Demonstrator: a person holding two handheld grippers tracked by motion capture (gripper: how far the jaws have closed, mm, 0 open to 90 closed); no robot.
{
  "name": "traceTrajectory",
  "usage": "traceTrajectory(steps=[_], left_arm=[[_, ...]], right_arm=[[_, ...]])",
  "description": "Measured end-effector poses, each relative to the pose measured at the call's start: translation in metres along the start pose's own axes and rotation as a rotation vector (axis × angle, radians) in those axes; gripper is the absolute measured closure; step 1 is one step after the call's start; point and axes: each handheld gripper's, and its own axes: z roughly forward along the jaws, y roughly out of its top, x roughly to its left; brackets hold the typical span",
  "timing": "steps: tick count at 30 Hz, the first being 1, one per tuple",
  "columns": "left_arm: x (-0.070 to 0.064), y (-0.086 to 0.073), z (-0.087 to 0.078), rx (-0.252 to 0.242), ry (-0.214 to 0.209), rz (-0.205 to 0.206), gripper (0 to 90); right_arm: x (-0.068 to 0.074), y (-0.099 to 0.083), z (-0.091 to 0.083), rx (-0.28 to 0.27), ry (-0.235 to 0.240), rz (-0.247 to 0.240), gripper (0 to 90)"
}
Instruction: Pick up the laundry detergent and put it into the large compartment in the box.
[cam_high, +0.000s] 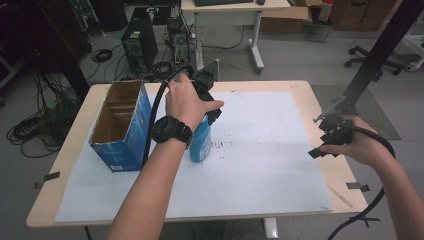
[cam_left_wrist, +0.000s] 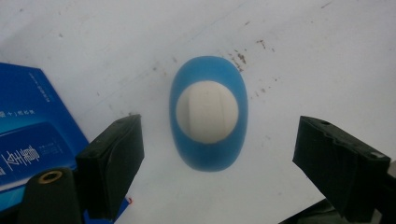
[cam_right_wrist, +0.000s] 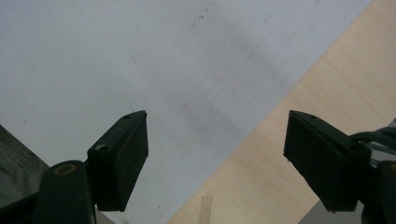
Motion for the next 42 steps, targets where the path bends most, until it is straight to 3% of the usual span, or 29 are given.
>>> traceTrajectory(steps=[7, 11, 23, 42], left_arm=[[0.002, 0.003, 0.012, 0.021, 0.029, -0.024, 13.3], [0.003, 0.005, 0.017, 0.026, 0.023, -0.036, 12.7], [0.002, 0.009, 0.036, 0.060, 0.042, -0.035, 12.6], [0.000, 0.012, 0.059, 0.091, 0.036, -0.035, 14.9]], right_arm=[[-0.002, -0.004, 0.000, -0.005, -0.001, 0.002, 21.6], [-0.003, -0.005, 0.001, -0.008, -0.001, 0.005, 21.6], [-0.003, -0.005, 0.004, -0.008, 0.004, 0.001, 21.6], [-0.006, -0.010, 0.009, -0.002, 0.009, 0.004, 21.7]])
